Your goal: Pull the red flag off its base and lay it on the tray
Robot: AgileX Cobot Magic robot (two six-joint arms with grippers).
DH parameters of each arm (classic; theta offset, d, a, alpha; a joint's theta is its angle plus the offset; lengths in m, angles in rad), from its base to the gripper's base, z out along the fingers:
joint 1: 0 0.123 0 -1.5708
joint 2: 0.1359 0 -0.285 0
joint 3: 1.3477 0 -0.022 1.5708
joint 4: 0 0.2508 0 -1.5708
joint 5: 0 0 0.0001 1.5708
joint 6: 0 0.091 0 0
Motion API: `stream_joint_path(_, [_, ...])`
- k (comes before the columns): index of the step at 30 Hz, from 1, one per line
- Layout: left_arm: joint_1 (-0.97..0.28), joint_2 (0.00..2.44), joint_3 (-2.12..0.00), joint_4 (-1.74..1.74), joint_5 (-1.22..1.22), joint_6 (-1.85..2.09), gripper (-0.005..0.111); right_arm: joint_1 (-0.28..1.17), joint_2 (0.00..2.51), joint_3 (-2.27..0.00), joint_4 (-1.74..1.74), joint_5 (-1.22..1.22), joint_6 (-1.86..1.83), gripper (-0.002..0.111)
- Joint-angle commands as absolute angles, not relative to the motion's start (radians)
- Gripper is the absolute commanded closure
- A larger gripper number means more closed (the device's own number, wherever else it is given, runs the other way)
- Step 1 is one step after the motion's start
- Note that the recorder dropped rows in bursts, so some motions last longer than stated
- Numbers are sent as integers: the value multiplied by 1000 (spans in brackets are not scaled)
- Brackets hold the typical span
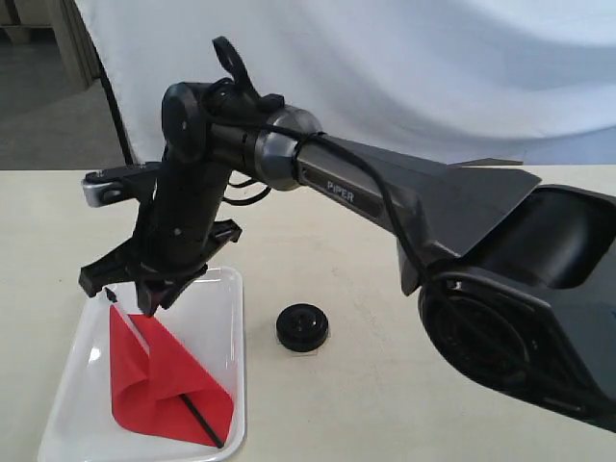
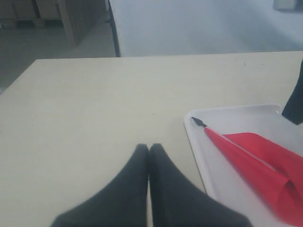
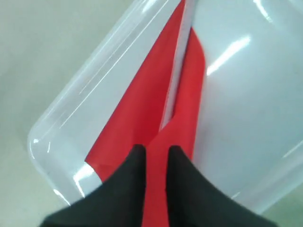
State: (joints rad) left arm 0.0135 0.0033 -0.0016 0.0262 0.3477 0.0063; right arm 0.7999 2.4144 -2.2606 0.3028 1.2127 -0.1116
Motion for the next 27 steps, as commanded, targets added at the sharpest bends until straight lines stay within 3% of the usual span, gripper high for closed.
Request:
stream_joint_path(1, [11, 0, 0, 29, 343, 0, 107, 761, 2374, -2277, 266, 1221, -112, 108])
stream_joint_path(15, [11, 0, 0, 29, 343, 0, 107, 571, 2253, -2272, 188, 1221, 52, 108])
stream_joint_path(27, [11, 0, 0, 29, 343, 0, 107, 397, 2068, -1993, 129, 1221, 45, 109])
